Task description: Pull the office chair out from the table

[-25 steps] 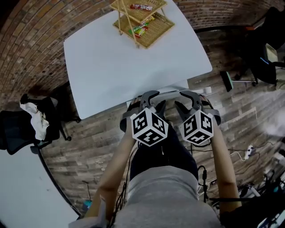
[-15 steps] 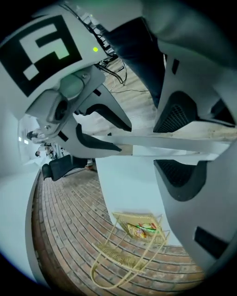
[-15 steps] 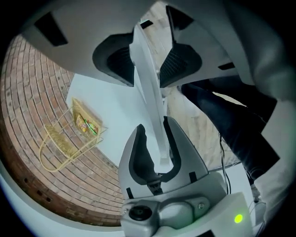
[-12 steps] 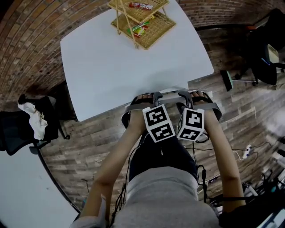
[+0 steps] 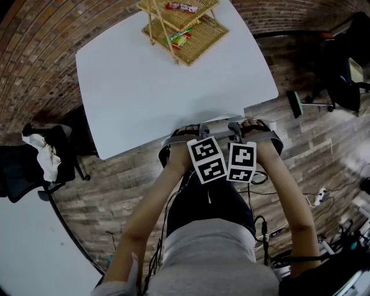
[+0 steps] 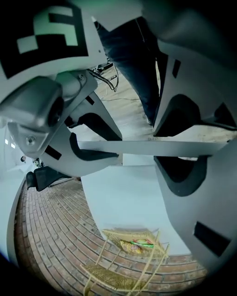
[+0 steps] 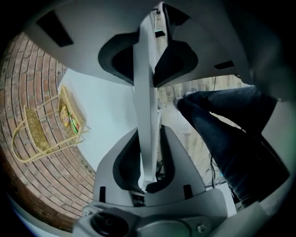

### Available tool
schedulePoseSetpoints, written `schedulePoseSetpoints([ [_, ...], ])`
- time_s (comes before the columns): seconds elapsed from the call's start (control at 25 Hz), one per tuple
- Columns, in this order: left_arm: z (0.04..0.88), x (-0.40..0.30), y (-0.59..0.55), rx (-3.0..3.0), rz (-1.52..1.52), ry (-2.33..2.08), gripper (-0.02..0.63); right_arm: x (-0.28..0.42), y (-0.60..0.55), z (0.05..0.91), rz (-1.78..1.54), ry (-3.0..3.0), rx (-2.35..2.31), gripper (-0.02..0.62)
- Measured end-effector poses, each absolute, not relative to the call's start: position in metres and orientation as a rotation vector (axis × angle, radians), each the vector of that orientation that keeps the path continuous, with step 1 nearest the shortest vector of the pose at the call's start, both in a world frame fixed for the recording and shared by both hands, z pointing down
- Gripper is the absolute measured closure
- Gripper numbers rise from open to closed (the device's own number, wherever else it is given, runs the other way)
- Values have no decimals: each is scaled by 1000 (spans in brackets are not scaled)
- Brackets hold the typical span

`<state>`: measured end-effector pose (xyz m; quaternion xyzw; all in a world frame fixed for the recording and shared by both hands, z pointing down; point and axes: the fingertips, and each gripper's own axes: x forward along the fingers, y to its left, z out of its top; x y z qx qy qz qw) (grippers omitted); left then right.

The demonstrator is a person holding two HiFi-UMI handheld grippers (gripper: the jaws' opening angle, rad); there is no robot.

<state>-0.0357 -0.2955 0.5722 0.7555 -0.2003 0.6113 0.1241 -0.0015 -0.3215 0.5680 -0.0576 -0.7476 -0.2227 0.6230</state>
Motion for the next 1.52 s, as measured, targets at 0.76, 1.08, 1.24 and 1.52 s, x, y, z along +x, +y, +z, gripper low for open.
schedulePoseSetpoints([
  [0.76,571,-40,-300,2228,1812,-698,522,-3,-320,567,-537,-1746,-179,500],
  [1.08,571,-39,-297,2218,1818,-724,522,0,-315,567,-512,-1755,-179,502],
  [1.24,571,-34,-287,2207,1825,-722,520,4,-304,567,-501,-1780,-180,503],
  [1.52,572,-17,-255,2141,1812,-769,520,21,-275,566,-522,-1787,-219,503],
])
